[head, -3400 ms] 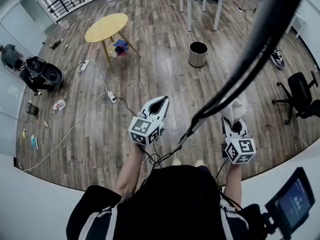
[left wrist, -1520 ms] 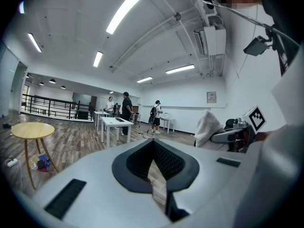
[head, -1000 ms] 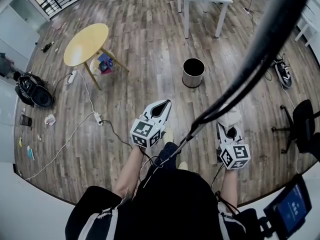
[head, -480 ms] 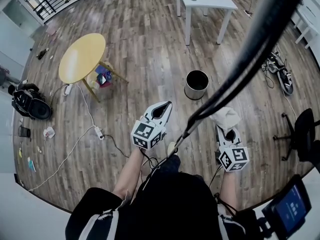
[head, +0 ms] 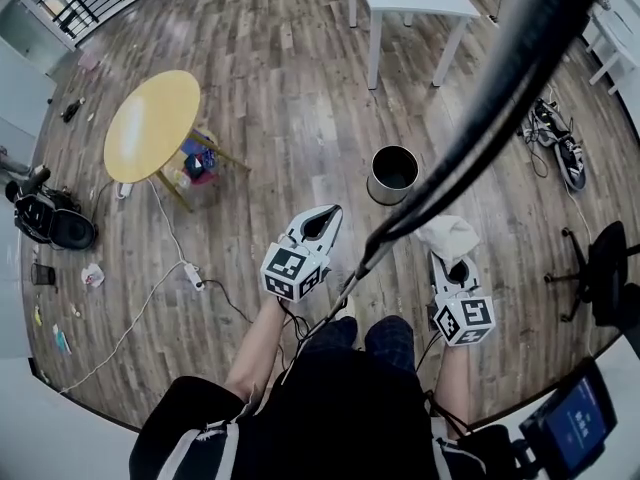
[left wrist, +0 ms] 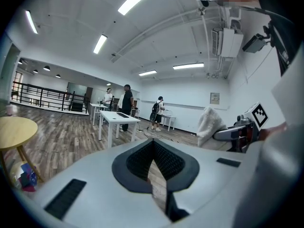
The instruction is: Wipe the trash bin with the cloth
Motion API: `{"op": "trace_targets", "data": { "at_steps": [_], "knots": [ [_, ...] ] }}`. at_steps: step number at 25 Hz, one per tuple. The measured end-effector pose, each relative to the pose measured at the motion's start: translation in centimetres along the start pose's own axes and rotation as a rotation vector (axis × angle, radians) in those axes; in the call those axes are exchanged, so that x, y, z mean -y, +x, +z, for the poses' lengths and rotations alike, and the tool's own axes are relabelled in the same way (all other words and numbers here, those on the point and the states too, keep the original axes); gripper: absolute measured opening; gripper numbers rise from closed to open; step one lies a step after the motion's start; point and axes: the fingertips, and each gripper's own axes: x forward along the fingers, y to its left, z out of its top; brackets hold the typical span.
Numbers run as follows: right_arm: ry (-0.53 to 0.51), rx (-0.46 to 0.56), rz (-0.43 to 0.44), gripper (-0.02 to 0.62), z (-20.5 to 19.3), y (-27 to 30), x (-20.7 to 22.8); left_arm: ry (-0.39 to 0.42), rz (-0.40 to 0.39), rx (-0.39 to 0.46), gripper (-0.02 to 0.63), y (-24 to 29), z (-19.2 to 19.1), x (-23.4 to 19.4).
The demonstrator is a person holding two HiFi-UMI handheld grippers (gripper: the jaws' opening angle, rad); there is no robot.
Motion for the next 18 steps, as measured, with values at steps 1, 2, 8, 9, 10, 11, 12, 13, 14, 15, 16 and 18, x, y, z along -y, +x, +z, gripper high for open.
{"op": "trace_targets", "data": {
  "at_steps": [1,2,8,9,10,11,12,13,14,15,16,18],
  "knots": [
    [0.001,-0.003,-0.001,0.092,0.0,0.4,0.2,-0.004,-0.003,-0.005,-0.003,0.5,-0.2,-0.2],
    [0.000,-0.005,-0.003,0.092,0.0,0.8,0.5,-0.006,-0.004,-0.009,-0.003,1.0,-0.4,-0.5],
    [0.006,-0.018,0.000,0.092,-0.9,3.8,2.7,-0.022,0.013,-0.019,-0.003,4.1,-1.9,-2.5],
    [0.009,-0.019,0.004,0.092,-1.3,4.5,3.3,-0.020,0.018,-0.024,-0.003,4.9,-2.4,-3.0],
    [0.010,-0.020,0.009,0.092,-1.6,5.2,3.9,-0.017,0.024,-0.031,-0.003,5.6,-2.8,-3.4],
    [0.009,-0.020,0.014,0.092,-1.8,5.9,4.4,-0.014,0.029,-0.036,-0.003,6.2,-3.1,-3.7],
    [0.006,-0.021,0.018,0.092,-1.8,6.4,4.7,-0.012,0.034,-0.039,-0.003,6.5,-3.3,-3.9],
    [0.000,-0.022,0.023,0.092,-1.8,6.8,4.9,-0.011,0.038,-0.040,-0.003,6.7,-3.3,-4.1],
    [-0.007,-0.021,0.028,0.092,-1.8,7.2,5.0,-0.010,0.043,-0.039,-0.003,6.8,-3.4,-4.3],
    [-0.014,-0.017,0.034,0.092,-1.8,7.6,5.2,-0.007,0.047,-0.036,-0.003,6.9,-3.5,-4.5],
    [-0.018,-0.011,0.040,0.092,-2.0,8.0,5.4,-0.004,0.052,-0.033,-0.003,7.2,-3.8,-4.7],
    [-0.022,0.003,0.052,0.092,-2.7,9.1,6.3,0.005,0.061,-0.023,-0.003,8.1,-4.7,-5.3]
  ]
}}
